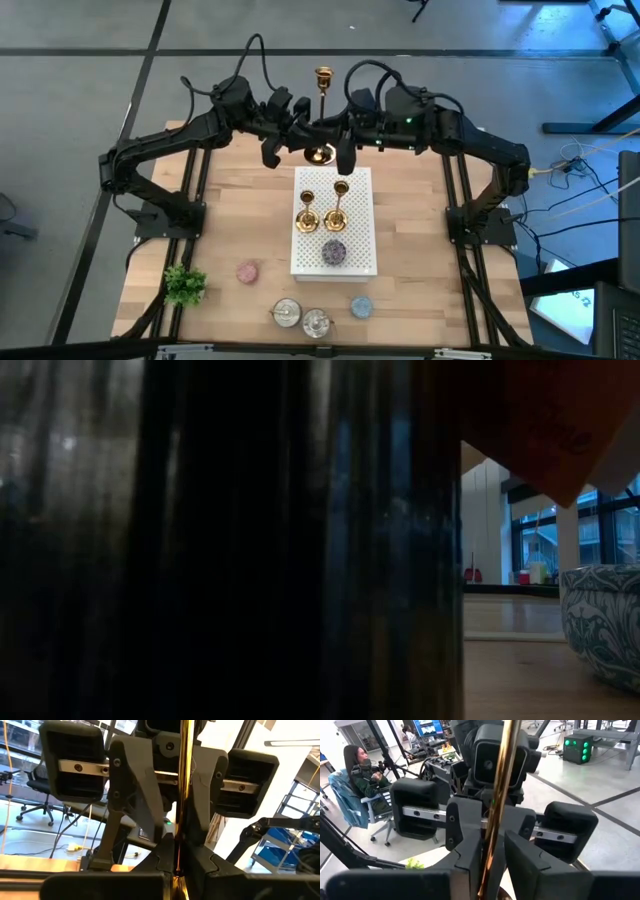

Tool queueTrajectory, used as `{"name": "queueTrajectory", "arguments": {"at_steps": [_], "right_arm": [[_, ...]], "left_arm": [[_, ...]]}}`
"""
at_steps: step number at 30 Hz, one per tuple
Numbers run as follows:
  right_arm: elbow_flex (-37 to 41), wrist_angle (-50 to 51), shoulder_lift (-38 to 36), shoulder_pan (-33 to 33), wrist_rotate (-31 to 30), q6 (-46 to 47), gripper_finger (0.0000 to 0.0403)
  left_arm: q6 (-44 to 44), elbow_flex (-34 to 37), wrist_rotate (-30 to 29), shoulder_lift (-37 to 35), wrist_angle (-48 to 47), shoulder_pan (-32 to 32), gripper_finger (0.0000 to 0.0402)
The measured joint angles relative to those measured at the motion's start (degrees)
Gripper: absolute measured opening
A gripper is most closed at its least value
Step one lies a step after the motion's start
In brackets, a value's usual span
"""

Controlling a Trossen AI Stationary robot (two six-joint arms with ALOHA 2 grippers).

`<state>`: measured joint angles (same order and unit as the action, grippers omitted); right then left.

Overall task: Pick & Place candle stick holders
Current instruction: Put the gold candle holder on the shelf aligned with the other gold candle holders

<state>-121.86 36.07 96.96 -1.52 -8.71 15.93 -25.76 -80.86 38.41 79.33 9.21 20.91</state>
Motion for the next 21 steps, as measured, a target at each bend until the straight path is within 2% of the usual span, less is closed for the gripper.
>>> {"name": "queueTrajectory", "arguments": {"at_steps": [9, 17, 21], "right_arm": [[-0.04, -0.30, 0.86, 0.02, 0.18, 1.24, 0.0015], [0.04, -0.06, 1.16, 0.00, -0.03, 1.21, 0.0015], [0.17, 0.92, 1.14, 0.04, -2.34, -0.24, 0.0014]], "left_arm": [[0.89, 0.00, 0.05, 0.00, -0.72, 0.04, 0.0012], [2.95, -0.07, -0.18, -1.26, -6.25, 1.10, 0.0015], [2.50, -0.09, 1.84, -2.48, -10.82, 2.95, 0.0048]]}}
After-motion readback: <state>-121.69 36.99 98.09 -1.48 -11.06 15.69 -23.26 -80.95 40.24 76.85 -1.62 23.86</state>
